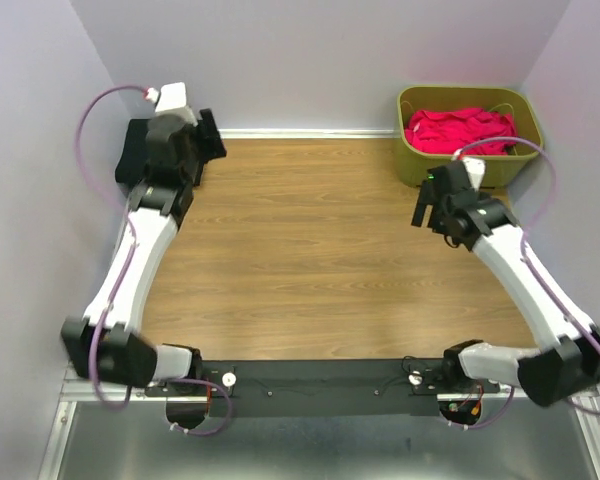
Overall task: Fold and stack the t-shirts
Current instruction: Reset both grippers
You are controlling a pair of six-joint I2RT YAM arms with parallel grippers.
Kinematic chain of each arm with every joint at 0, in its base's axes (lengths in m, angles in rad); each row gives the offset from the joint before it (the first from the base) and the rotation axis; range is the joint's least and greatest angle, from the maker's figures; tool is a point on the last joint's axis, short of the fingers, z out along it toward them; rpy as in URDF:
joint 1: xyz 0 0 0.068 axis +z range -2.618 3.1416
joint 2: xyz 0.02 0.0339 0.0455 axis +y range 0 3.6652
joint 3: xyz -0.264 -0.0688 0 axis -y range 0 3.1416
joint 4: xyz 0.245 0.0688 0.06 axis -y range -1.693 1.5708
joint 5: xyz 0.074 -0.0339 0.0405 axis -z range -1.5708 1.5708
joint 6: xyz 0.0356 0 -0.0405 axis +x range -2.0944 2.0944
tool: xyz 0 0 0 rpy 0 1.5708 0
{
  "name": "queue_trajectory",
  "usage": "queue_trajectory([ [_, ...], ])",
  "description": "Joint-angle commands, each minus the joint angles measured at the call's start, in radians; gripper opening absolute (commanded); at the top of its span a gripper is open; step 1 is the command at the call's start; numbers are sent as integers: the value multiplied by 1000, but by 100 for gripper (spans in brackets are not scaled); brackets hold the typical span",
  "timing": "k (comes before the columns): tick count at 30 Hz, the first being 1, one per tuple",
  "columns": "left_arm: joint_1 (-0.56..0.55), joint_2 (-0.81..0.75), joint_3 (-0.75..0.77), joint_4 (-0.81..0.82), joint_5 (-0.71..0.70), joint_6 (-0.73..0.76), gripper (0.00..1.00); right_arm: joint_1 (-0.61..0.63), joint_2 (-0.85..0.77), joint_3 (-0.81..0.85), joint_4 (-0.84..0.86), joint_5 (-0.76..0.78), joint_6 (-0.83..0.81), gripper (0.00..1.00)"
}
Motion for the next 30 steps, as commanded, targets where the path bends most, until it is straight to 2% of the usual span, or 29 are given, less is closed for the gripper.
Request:
queue_trajectory([
  [1,-15,-277,-113,-99,-116,-64,83,-23,-200,-5,51,53,18,100],
  [3,-17,-387,-163,-129,-158,-82,83,-24,-282,-5,60,85,9,100],
  [4,-18,-498,-186,-137,-172,-90,83,-24,-319,-9,82,91,-1,100],
  [5,-18,-557,-238,-149,-187,-93,83,-24,-413,-16,95,97,-24,100],
  [6,-18,-612,-267,-152,-222,-91,88,-24,-458,-29,111,111,-37,100],
  [7,-17,-719,-295,-152,-239,-84,99,-23,-507,-52,138,117,-50,100],
  [13,-18,-1013,-457,-189,-314,-80,99,-23,-776,-167,213,126,-153,100],
  [20,-18,-1131,-560,-126,-287,-64,99,-23,-859,-215,260,106,-186,100],
  [30,-17,-1114,-642,-42,-193,-39,99,-23,-889,-233,263,85,-183,100],
])
